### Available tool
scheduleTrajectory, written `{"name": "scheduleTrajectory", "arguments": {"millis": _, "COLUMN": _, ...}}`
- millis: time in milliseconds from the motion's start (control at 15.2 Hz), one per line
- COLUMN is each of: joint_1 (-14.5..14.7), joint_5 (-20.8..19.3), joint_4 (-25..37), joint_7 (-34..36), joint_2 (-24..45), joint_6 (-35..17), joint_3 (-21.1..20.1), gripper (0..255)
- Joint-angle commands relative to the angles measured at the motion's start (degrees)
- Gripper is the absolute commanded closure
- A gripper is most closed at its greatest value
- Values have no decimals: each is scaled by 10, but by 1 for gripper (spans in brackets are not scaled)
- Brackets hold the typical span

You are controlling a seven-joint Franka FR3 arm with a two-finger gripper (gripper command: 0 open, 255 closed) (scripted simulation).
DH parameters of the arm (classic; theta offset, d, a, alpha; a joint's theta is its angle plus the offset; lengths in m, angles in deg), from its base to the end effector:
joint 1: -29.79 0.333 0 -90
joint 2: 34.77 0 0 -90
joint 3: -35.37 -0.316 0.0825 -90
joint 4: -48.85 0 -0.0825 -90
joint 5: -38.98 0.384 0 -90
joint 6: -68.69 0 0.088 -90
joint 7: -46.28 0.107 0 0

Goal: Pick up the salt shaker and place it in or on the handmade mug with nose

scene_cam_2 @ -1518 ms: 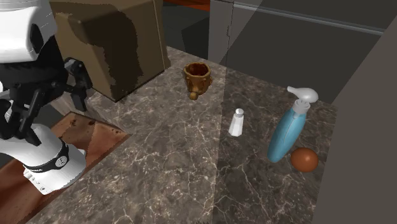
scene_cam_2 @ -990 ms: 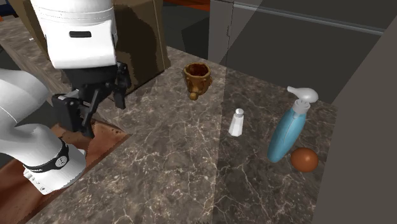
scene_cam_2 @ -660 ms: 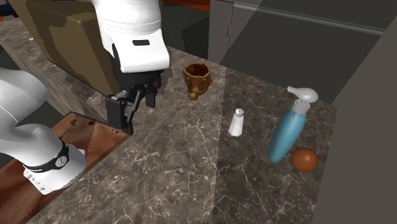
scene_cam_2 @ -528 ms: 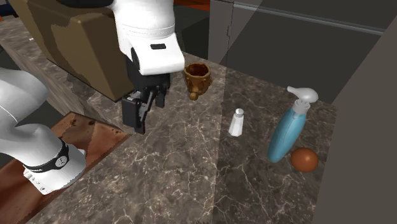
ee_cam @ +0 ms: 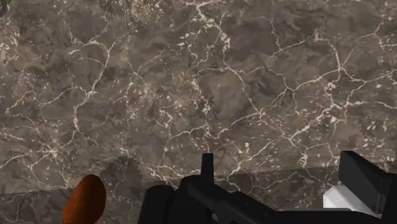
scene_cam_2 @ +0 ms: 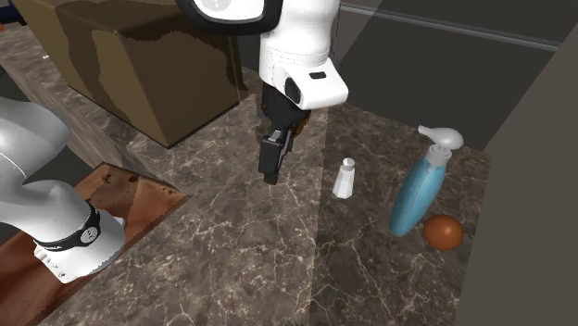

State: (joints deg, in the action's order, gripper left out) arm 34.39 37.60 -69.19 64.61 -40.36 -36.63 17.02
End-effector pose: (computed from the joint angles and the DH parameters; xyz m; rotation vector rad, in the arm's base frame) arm 0.4713 0.2011 0.4655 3.0393 0.1294 -0.1560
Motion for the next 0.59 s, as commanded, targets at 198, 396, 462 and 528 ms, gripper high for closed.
{"name": "scheduleTrajectory", "arguments": {"millis": 198, "joint_1": 19, "joint_5": -30, "joint_4": 93, "joint_7": 45, "joint_2": 108, "joint_6": -13, "joint_3": -22, "gripper": 0}}
{"name": "scheduleTrajectory", "arguments": {"millis": 396, "joint_1": 36, "joint_5": -52, "joint_4": 159, "joint_7": 68, "joint_2": 175, "joint_6": -12, "joint_3": -29, "gripper": 0}}
{"name": "scheduleTrajectory", "arguments": {"millis": 462, "joint_1": 43, "joint_5": -60, "joint_4": 183, "joint_7": 76, "joint_2": 197, "joint_6": -10, "joint_3": -31, "gripper": 0}}
{"name": "scheduleTrajectory", "arguments": {"millis": 528, "joint_1": 50, "joint_5": -68, "joint_4": 207, "joint_7": 82, "joint_2": 220, "joint_6": -7, "joint_3": -32, "gripper": 0}}
